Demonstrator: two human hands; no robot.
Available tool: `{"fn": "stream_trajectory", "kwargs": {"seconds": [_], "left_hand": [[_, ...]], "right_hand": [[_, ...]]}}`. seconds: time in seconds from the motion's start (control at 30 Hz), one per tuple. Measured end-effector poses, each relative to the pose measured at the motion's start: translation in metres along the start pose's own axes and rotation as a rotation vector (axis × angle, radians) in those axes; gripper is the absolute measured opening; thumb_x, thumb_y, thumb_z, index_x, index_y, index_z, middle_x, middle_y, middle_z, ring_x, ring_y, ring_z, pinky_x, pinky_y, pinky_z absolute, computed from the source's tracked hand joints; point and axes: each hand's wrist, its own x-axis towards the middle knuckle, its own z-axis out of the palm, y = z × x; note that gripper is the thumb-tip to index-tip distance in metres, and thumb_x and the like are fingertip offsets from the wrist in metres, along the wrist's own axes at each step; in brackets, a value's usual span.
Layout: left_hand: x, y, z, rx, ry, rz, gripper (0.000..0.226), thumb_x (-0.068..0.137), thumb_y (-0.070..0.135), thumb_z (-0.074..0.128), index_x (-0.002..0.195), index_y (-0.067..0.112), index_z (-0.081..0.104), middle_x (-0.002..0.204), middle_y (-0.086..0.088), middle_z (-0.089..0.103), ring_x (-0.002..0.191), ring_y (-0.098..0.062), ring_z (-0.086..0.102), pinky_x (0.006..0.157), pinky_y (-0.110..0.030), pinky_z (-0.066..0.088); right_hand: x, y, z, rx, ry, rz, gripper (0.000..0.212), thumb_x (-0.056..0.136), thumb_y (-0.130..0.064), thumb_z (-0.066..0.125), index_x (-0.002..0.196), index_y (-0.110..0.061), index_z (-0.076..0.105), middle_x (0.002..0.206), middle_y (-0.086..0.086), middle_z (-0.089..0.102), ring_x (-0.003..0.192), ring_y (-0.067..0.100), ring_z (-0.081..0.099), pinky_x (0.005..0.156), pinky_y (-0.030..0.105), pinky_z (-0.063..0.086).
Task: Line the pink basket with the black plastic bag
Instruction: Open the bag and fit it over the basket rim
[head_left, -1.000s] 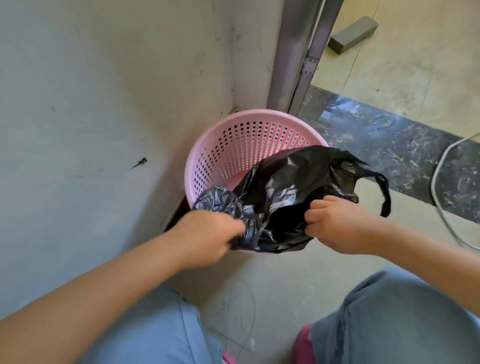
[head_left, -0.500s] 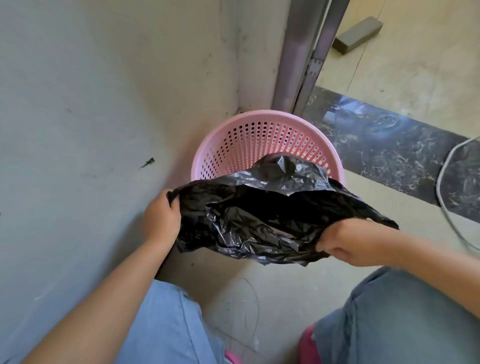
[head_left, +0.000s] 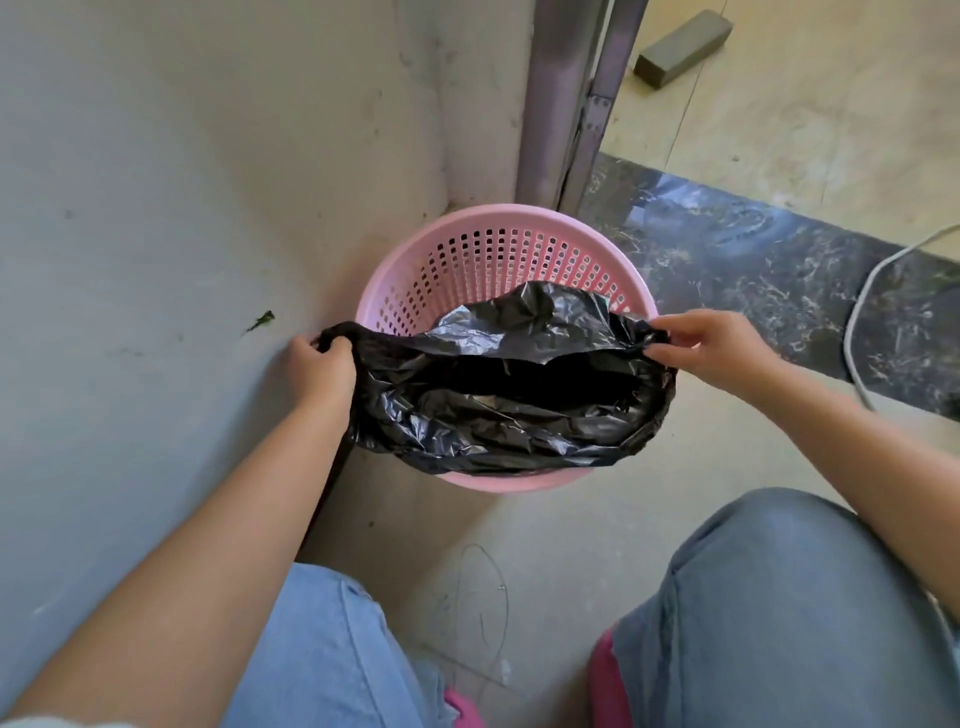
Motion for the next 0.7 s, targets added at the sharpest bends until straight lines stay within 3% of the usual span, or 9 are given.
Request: {"fn": "stream_trajectory", "kwargs": {"seconds": [0.1, 0.17, 0.23, 0.3, 0.43, 0.5, 0.57, 0.6, 0.7], "left_hand": [[0.001, 0.003, 0.001, 0.152, 0.034, 0.22, 0.033, 0.093, 0.013, 0.047, 0.123, -0.002, 0.05, 0.127, -0.022, 0.057, 0.114, -0.034, 0.054, 0.093, -0.036, 0.043], [0.004, -0.003, -0.001, 0.16, 0.043, 0.228, 0.031, 0.094, 0.014, 0.046, 0.12, -0.001, 0.054, 0.124, -0.024, 0.059, 0.114, -0.036, 0.054, 0.096, -0.038, 0.043], [0.0, -0.012, -0.002, 0.126, 0.027, 0.178, 0.03, 0.095, 0.016, 0.044, 0.117, 0.0, 0.055, 0.122, -0.023, 0.06, 0.111, -0.035, 0.055, 0.088, -0.034, 0.043], [-0.008, -0.023, -0.002, 0.126, -0.002, 0.185, 0.028, 0.096, 0.015, 0.041, 0.115, 0.0, 0.056, 0.119, -0.021, 0.061, 0.109, -0.033, 0.055, 0.081, -0.03, 0.038], [-0.017, -0.035, -0.011, 0.315, 0.021, 0.311, 0.029, 0.094, 0.007, 0.046, 0.116, -0.004, 0.061, 0.128, -0.025, 0.053, 0.117, -0.037, 0.048, 0.101, -0.04, 0.038], [-0.025, -0.036, -0.019, 0.449, 0.115, 0.601, 0.026, 0.086, 0.004, 0.056, 0.109, -0.005, 0.067, 0.118, -0.03, 0.056, 0.107, -0.04, 0.05, 0.094, -0.044, 0.041], [-0.035, -0.042, -0.026, 0.506, 0.164, 1.081, 0.027, 0.084, 0.013, 0.055, 0.094, -0.005, 0.072, 0.098, -0.026, 0.065, 0.091, -0.031, 0.049, 0.082, -0.041, 0.039], [-0.04, -0.046, -0.03, 0.51, 0.097, 1.303, 0.035, 0.088, 0.024, 0.049, 0.088, -0.002, 0.074, 0.092, -0.02, 0.066, 0.086, -0.026, 0.047, 0.078, -0.037, 0.037], [-0.049, -0.052, -0.042, 0.584, -0.284, 1.65, 0.062, 0.097, 0.045, 0.027, 0.081, 0.006, 0.072, 0.072, -0.011, 0.07, 0.076, -0.021, 0.048, 0.068, -0.032, 0.037]], "right_hand": [[0.011, -0.008, 0.006, -0.061, 0.209, -0.132, 0.019, 0.082, -0.007, 0.069, 0.099, 0.0, 0.073, 0.087, 0.024, 0.07, 0.071, 0.028, 0.056, 0.073, 0.029, 0.044], [0.018, -0.006, 0.006, 0.082, 0.258, -0.006, 0.017, 0.086, -0.008, 0.064, 0.095, 0.003, 0.072, 0.086, 0.028, 0.071, 0.074, 0.039, 0.061, 0.073, 0.033, 0.046], [0.02, 0.001, 0.008, 0.198, 0.257, 0.175, 0.019, 0.087, -0.008, 0.058, 0.093, 0.006, 0.07, 0.081, 0.027, 0.07, 0.075, 0.039, 0.063, 0.071, 0.036, 0.049], [0.018, 0.005, 0.011, 0.175, 0.219, 0.275, 0.022, 0.087, -0.006, 0.054, 0.092, 0.007, 0.071, 0.077, 0.023, 0.069, 0.071, 0.029, 0.059, 0.071, 0.036, 0.049], [0.016, -0.007, 0.011, -0.079, 0.151, 0.242, 0.025, 0.088, -0.002, 0.046, 0.099, 0.003, 0.068, 0.097, 0.028, 0.069, 0.091, 0.038, 0.06, 0.072, 0.034, 0.046], [0.008, -0.02, 0.01, -0.368, 0.262, 0.064, 0.027, 0.084, 0.002, 0.047, 0.108, 0.004, 0.059, 0.099, 0.029, 0.064, 0.094, 0.043, 0.058, 0.072, 0.039, 0.048], [-0.007, -0.035, 0.01, -0.512, 0.458, -0.325, 0.028, 0.078, 0.0, 0.05, 0.102, 0.009, 0.061, 0.085, 0.031, 0.062, 0.079, 0.045, 0.06, 0.064, 0.045, 0.053], [-0.018, -0.042, 0.01, -0.504, 0.476, -0.544, 0.025, 0.076, -0.007, 0.053, 0.092, 0.009, 0.065, 0.075, 0.028, 0.063, 0.069, 0.043, 0.062, 0.057, 0.043, 0.056], [-0.051, -0.053, 0.016, -0.598, 0.091, -0.979, 0.037, 0.06, -0.037, 0.082, 0.076, -0.006, 0.071, 0.061, 0.011, 0.065, 0.054, 0.029, 0.065, 0.051, 0.03, 0.055]]}}
